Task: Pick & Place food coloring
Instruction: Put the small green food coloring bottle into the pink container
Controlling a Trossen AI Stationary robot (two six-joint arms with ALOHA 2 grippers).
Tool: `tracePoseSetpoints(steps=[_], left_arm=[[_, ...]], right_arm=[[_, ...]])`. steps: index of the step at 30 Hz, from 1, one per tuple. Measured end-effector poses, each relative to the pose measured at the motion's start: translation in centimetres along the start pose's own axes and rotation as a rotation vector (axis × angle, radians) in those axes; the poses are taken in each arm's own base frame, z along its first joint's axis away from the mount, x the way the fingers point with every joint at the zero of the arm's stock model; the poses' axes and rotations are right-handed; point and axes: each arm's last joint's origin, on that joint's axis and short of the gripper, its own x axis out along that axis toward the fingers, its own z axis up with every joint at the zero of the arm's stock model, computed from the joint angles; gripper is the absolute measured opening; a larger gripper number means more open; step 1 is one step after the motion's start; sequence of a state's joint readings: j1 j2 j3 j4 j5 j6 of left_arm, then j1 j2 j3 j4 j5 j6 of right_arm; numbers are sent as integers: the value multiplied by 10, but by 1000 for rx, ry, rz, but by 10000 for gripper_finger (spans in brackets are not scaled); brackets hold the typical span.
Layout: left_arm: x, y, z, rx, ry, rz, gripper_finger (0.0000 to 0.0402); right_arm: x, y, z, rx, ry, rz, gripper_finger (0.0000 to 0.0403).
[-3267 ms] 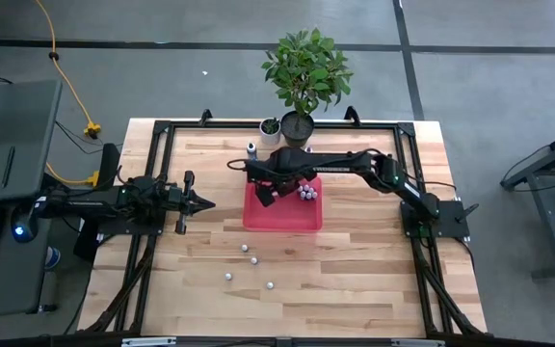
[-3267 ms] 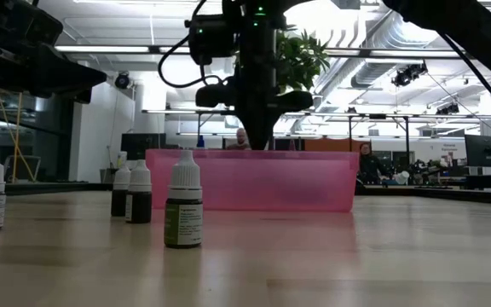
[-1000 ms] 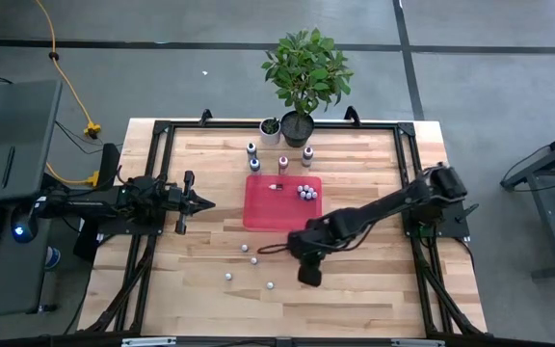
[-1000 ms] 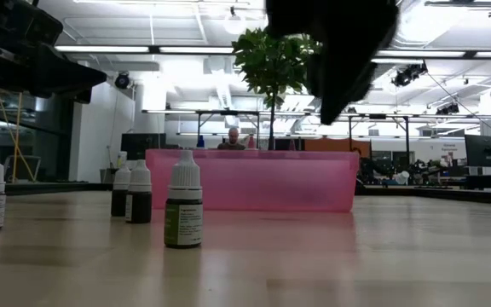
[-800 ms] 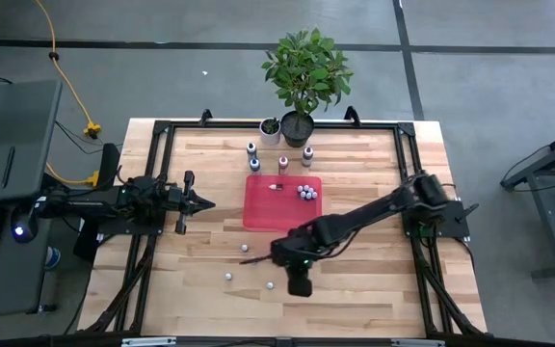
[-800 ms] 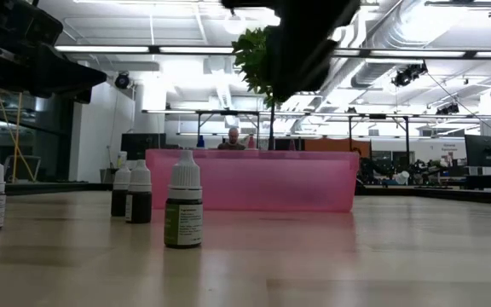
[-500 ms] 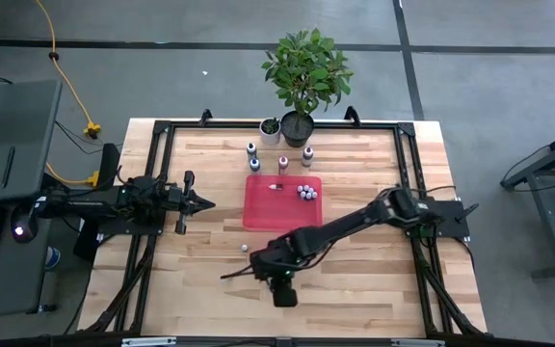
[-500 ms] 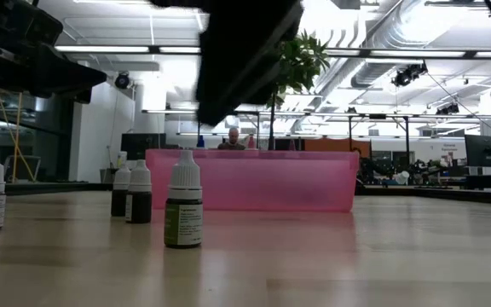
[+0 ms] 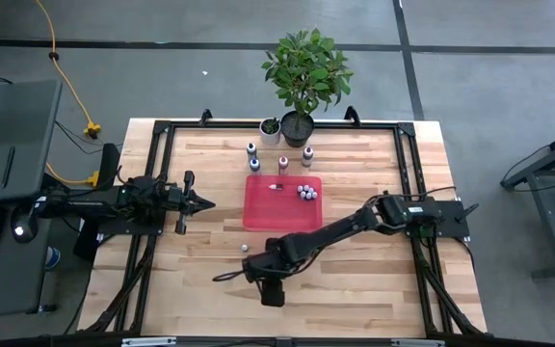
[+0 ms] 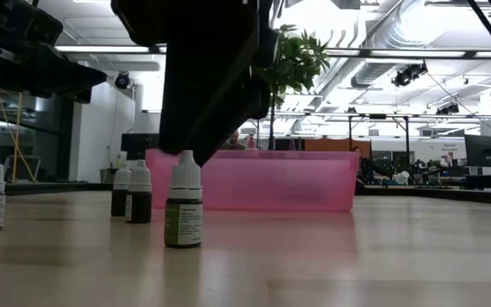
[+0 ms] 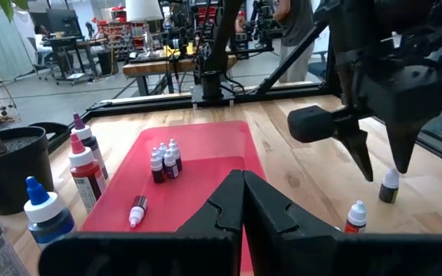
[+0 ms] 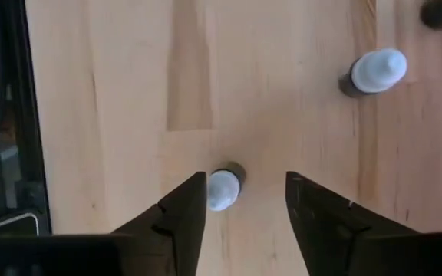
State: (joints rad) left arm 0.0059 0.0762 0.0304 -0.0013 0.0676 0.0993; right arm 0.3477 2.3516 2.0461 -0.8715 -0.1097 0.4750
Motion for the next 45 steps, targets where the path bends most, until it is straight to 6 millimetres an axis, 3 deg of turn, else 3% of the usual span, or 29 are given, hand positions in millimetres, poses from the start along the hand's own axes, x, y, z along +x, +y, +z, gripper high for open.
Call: tracePoseSetpoints(steps=[12, 35, 45], left_arm=[[0, 0, 0, 0, 0, 0, 0], [0, 0, 0, 0, 0, 0, 0], [0, 0, 0, 0, 0, 0, 0]], right_arm=[[1, 4, -5, 146, 39, 17, 177], [13, 9, -7, 101, 49, 40, 178], [14, 8, -7, 101, 29, 11, 159]])
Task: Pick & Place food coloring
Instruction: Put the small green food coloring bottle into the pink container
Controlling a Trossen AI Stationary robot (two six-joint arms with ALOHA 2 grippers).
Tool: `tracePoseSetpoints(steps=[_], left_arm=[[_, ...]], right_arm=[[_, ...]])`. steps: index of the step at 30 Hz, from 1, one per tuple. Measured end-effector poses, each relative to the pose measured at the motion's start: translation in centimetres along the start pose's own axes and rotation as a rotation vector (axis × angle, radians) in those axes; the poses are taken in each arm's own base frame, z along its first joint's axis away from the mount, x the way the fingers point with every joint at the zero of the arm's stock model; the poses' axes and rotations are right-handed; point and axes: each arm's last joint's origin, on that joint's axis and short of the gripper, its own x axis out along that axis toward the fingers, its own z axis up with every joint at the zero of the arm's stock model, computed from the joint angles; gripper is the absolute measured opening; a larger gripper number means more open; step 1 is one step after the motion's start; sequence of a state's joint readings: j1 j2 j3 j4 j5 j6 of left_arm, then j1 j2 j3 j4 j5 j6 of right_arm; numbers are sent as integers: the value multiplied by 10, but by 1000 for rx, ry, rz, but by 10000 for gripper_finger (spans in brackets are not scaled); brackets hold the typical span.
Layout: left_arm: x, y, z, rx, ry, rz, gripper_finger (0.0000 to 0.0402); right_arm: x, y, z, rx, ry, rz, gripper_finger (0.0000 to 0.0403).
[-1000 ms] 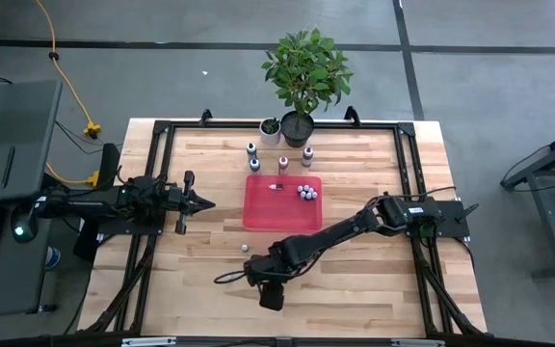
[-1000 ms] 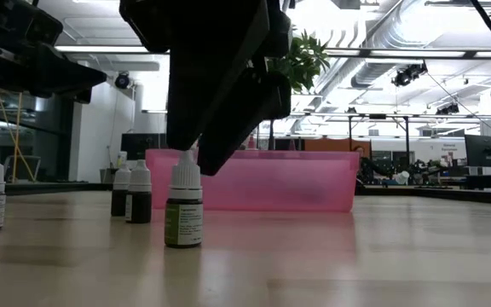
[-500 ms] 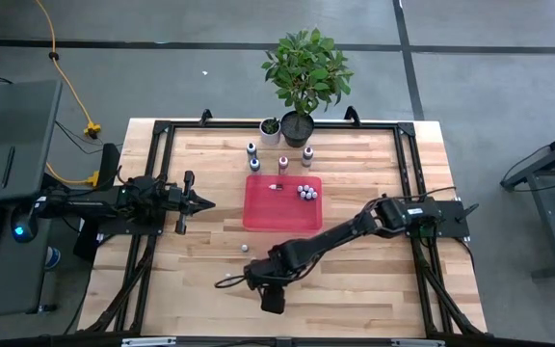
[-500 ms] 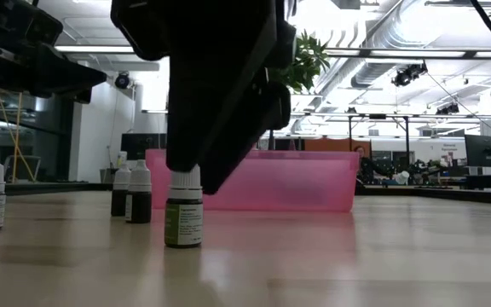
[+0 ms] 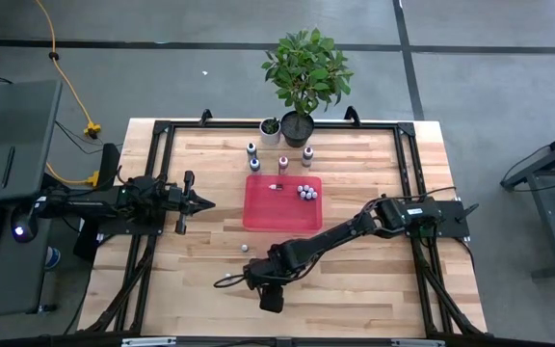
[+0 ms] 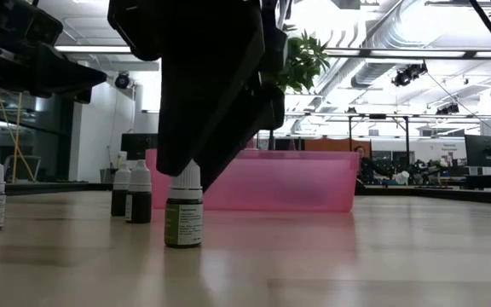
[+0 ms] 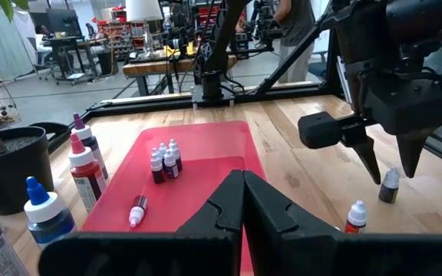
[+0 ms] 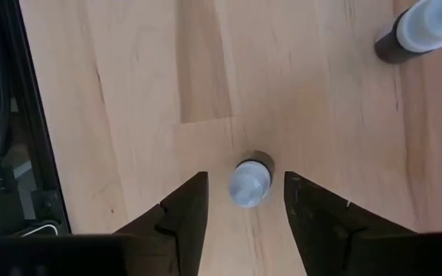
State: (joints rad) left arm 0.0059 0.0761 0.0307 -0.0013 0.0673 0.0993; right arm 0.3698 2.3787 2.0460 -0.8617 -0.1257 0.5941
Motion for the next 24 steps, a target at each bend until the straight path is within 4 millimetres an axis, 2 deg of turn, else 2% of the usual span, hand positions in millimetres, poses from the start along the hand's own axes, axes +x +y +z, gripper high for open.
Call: tracePoseSetpoints(steps=[11, 24], left_arm=[[0, 0, 0, 0, 0, 0, 0], [0, 0, 0, 0, 1, 0, 0]], right_arm=[[0, 1, -1, -2, 2, 1, 130], [0, 1, -1, -3, 0, 6, 129]])
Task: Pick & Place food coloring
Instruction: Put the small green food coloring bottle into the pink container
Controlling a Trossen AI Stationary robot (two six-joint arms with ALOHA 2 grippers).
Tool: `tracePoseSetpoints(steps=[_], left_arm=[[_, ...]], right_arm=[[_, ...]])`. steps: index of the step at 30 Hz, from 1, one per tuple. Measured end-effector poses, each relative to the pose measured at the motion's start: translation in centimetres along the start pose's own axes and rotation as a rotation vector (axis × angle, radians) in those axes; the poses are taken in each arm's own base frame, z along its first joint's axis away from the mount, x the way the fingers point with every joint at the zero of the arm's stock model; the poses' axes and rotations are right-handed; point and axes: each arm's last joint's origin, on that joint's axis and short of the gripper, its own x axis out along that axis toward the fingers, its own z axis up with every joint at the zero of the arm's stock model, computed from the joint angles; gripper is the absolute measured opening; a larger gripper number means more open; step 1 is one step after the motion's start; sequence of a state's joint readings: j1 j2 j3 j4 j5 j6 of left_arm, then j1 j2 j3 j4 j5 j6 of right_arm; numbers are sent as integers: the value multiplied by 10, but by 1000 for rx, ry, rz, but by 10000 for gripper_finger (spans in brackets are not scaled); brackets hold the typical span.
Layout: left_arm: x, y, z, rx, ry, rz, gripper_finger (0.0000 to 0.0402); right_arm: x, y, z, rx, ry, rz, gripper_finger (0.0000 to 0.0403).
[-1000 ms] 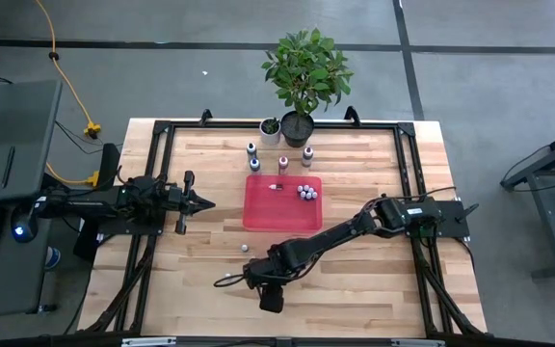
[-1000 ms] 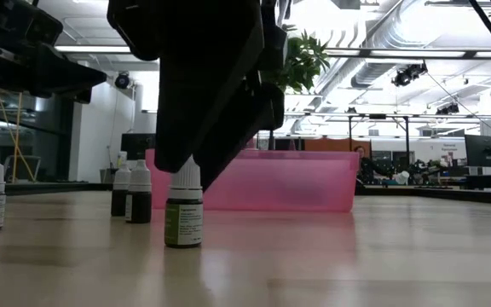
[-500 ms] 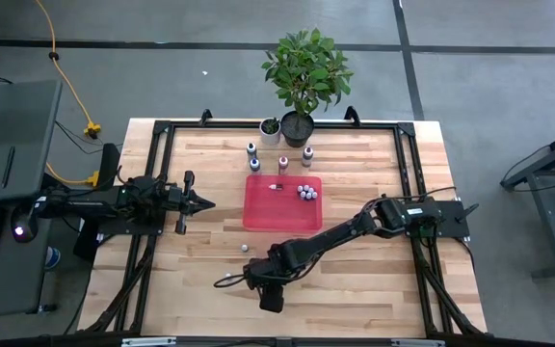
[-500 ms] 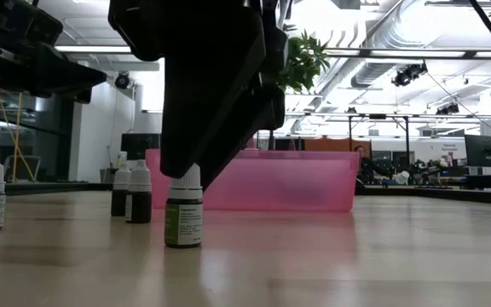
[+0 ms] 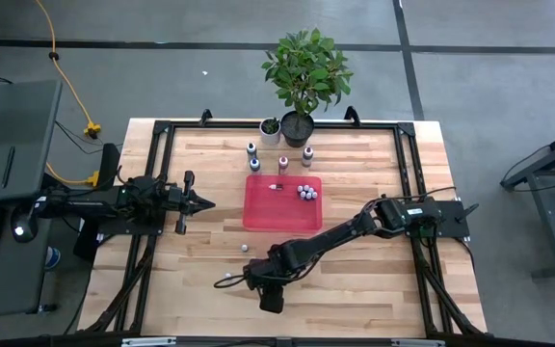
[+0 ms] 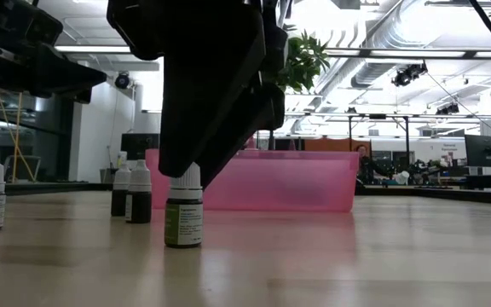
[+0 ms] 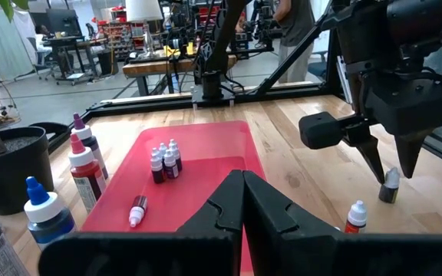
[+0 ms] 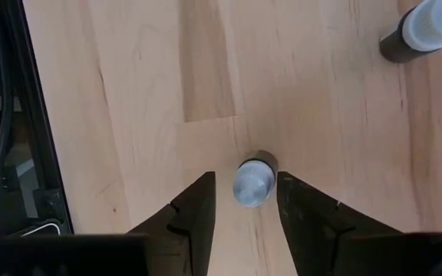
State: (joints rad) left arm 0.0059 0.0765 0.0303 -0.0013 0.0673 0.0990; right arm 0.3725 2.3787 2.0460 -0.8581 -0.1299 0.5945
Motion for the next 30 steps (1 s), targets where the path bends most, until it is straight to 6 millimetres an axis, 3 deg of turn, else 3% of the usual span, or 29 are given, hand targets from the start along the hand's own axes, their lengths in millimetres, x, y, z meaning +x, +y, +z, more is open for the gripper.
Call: tracePoseSetpoints(steps=[20, 30], left_arm=[[0, 0, 0, 0, 0, 0, 0], [0, 0, 0, 0, 0, 0, 0]], right_arm=[[0, 1, 0, 3, 5, 10, 127], [3, 1, 0, 6, 10, 18, 87]])
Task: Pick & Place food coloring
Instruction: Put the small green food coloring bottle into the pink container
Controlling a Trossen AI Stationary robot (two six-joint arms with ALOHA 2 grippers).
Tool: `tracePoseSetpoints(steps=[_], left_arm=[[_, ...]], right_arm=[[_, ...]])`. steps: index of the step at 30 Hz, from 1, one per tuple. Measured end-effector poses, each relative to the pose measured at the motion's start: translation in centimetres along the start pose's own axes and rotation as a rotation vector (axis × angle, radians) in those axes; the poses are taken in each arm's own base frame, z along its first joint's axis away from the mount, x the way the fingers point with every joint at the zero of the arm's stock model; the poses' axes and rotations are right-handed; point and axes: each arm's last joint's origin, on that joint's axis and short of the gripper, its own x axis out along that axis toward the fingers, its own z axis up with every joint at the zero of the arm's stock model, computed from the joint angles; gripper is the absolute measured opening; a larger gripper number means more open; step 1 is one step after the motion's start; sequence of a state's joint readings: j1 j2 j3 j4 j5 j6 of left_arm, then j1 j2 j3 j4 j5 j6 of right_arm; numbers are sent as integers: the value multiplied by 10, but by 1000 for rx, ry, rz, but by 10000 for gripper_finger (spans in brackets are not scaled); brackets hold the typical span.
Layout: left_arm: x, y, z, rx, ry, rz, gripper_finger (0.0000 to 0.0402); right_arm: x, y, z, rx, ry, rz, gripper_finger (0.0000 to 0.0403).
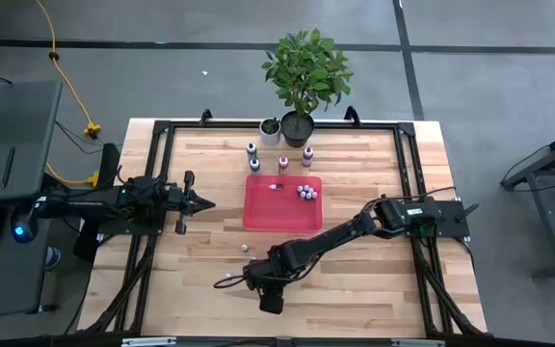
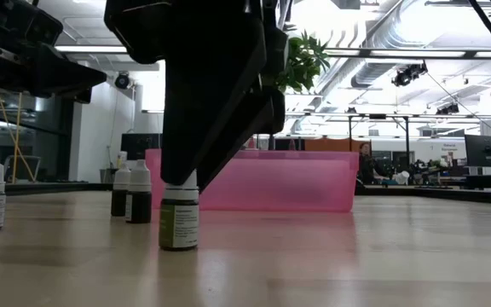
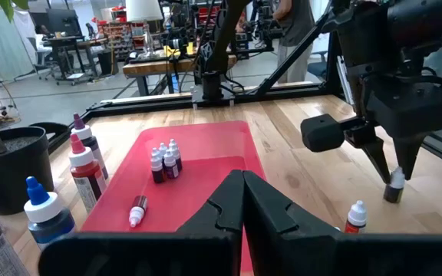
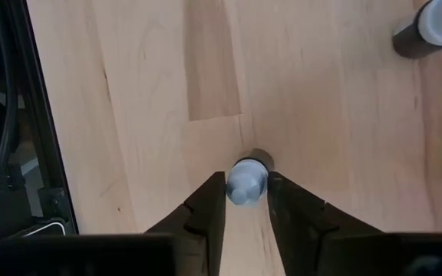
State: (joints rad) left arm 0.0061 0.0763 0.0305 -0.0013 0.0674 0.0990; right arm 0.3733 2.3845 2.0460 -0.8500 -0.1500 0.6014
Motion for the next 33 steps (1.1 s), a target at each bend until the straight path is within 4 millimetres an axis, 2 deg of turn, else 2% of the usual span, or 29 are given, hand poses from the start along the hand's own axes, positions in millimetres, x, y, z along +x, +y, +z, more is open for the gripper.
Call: tracePoseSetpoints(steps=[13, 23, 27, 33], left_arm=[[0, 0, 0, 0, 0, 0, 0], [0, 0, 0, 0, 0, 0, 0], [0, 0, 0, 0, 0, 0, 0], [0, 0, 0, 0, 0, 0, 0]], right_arm=[[2, 1, 1, -1, -3, 14, 52], [3, -1, 1, 23, -14, -12, 48], [-1, -1, 0, 29, -25, -41, 47], [-19, -3, -2, 35, -37, -118, 47]])
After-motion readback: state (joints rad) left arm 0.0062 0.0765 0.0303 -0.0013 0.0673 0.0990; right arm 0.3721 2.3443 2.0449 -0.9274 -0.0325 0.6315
